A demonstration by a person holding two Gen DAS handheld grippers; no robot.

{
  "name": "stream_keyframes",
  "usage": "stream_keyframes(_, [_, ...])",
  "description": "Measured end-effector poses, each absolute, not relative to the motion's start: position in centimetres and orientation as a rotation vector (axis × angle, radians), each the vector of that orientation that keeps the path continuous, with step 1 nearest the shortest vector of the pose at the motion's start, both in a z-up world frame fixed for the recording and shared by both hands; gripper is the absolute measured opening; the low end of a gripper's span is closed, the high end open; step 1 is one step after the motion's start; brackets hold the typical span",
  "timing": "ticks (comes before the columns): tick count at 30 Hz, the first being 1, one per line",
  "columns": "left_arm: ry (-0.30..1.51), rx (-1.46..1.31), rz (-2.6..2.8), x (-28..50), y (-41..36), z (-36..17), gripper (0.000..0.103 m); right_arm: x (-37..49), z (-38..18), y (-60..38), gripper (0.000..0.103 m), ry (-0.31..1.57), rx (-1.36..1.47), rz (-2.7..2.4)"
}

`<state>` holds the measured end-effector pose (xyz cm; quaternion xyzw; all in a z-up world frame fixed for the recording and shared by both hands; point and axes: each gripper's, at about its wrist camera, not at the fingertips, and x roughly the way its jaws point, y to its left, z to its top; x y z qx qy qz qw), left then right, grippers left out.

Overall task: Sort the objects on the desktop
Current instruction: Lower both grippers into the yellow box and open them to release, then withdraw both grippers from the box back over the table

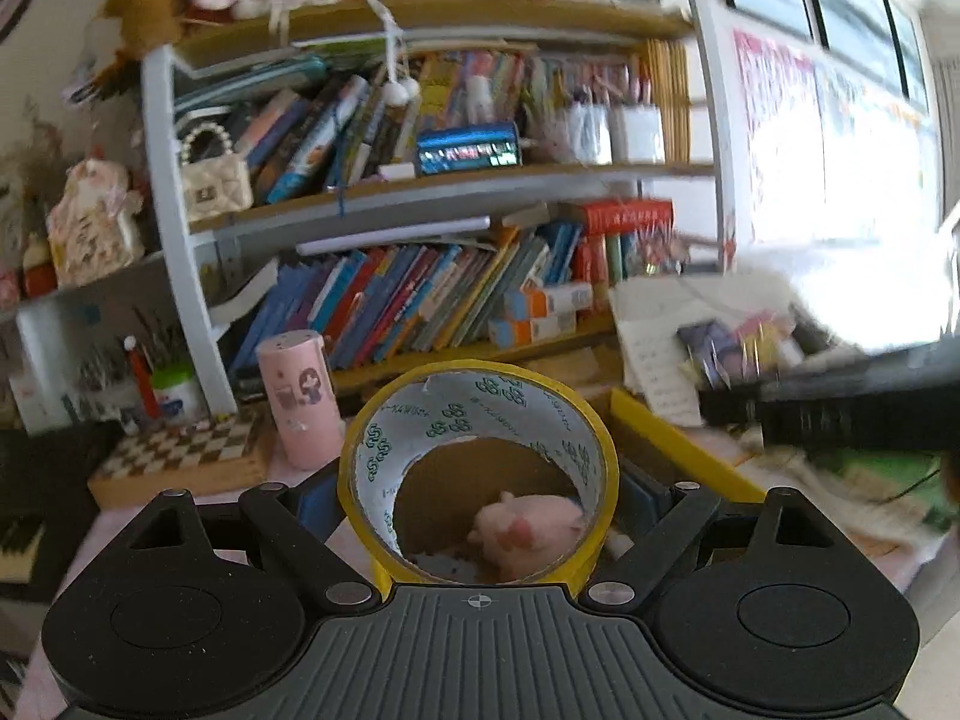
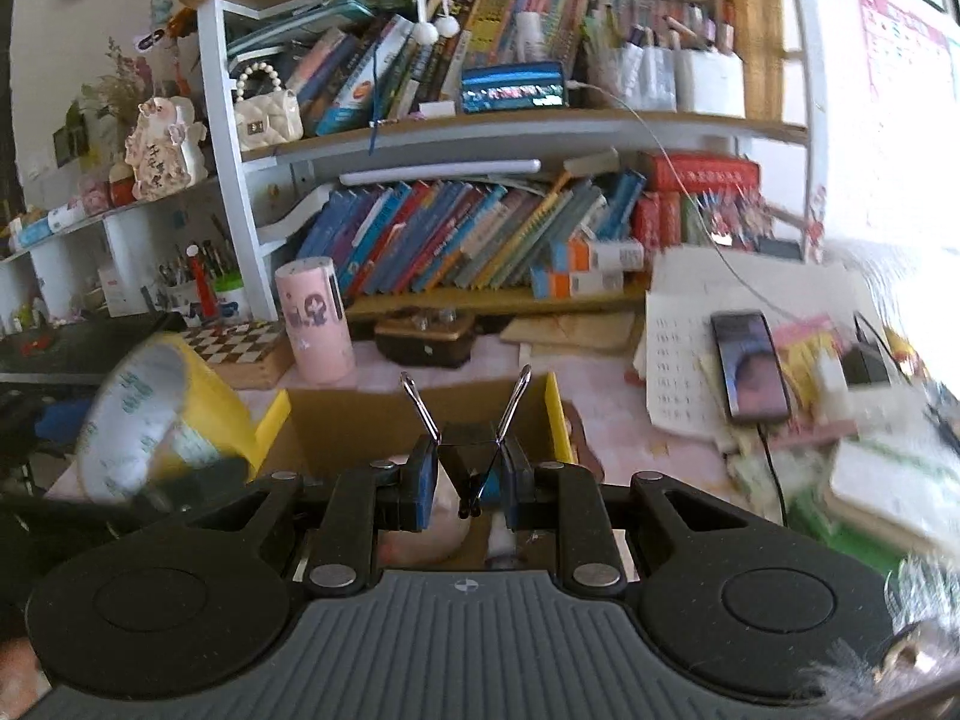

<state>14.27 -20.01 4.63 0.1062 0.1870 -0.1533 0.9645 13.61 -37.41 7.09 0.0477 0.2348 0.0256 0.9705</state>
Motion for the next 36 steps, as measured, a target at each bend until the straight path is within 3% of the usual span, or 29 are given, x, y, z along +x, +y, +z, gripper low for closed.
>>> stream_keyframes(11, [0.544,0.309,-0.354,18.8,-24.0,-0.2,0.089,19.3,4.9,-37.4,0.020,0.552,-0.001,0.111])
stream_keyframes(20, [0.657,0.260,-0.353,19.8,-23.5,-2.4,0.090,22.9,1.2,-36.5,0.020,0.743,-0.067,0.175])
stream_keyframes(28, [0.626,0.332,-0.359,19.6,-23.9,-2.2,0.094,26.6,-1.0,-35.0,0.020,0.894,-0.075,0.230])
stream_keyframes(31, [0.592,0.360,-0.356,19.2,-23.8,-1.9,0.096,27.5,-1.4,-34.8,0.026,0.922,-0.078,0.226])
stream_keyframes(33, [0.582,0.365,-0.347,18.8,-23.5,-1.8,0.096,27.6,-1.5,-34.7,0.047,0.920,-0.076,0.231])
stream_keyframes(36, [0.571,0.354,-0.326,18.2,-22.9,-1.5,0.097,27.5,-1.7,-34.5,0.054,0.909,-0.080,0.248])
